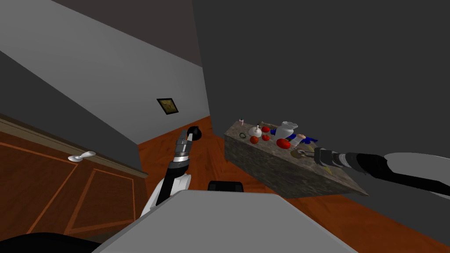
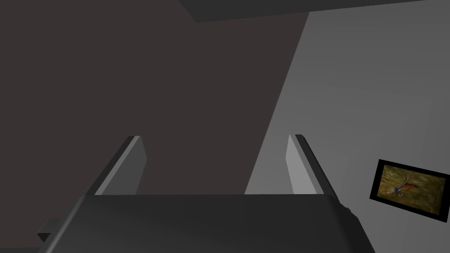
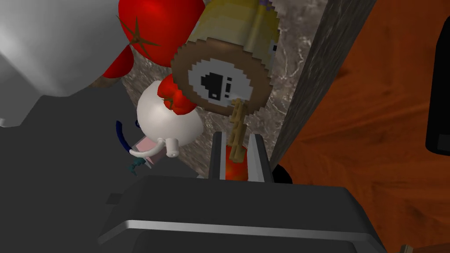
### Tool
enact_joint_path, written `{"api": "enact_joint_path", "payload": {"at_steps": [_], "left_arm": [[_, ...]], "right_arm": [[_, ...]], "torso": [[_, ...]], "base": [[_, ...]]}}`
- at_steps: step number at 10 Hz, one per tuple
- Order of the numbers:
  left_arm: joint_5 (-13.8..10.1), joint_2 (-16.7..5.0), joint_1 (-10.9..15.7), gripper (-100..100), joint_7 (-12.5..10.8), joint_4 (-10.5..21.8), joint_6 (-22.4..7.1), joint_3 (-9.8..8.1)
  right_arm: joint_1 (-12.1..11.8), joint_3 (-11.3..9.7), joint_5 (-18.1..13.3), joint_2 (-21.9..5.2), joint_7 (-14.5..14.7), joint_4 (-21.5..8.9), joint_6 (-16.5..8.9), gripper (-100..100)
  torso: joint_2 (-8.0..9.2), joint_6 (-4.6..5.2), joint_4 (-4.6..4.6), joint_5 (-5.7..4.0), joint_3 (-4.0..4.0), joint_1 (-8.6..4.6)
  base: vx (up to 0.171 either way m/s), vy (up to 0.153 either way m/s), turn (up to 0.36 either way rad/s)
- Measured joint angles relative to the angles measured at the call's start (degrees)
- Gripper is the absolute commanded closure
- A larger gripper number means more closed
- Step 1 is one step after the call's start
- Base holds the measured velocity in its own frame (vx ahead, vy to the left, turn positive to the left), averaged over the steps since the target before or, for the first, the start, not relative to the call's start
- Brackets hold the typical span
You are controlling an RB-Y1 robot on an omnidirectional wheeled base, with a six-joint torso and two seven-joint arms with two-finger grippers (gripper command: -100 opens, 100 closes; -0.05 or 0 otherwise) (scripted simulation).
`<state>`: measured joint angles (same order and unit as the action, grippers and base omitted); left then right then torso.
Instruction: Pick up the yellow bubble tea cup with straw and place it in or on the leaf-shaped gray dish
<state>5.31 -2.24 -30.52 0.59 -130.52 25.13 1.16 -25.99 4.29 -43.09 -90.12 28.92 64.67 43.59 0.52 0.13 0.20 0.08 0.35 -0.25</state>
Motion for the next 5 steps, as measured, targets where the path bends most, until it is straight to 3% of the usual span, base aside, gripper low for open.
{"api": "enact_joint_path", "payload": {"at_steps": [5], "left_arm": [[0.0, 0.0, 0.0, 0, 0.0, 0.0, 0.0, 0.0]], "right_arm": [[-2.9, 0.6, 2.4, -5.3, 0.2, -0.7, 1.7, 100]], "torso": [[0.07, 0.0, 0.02, 0.04, 0.05, -0.03]], "base": [[-0.118, -0.091, -0.035]]}}
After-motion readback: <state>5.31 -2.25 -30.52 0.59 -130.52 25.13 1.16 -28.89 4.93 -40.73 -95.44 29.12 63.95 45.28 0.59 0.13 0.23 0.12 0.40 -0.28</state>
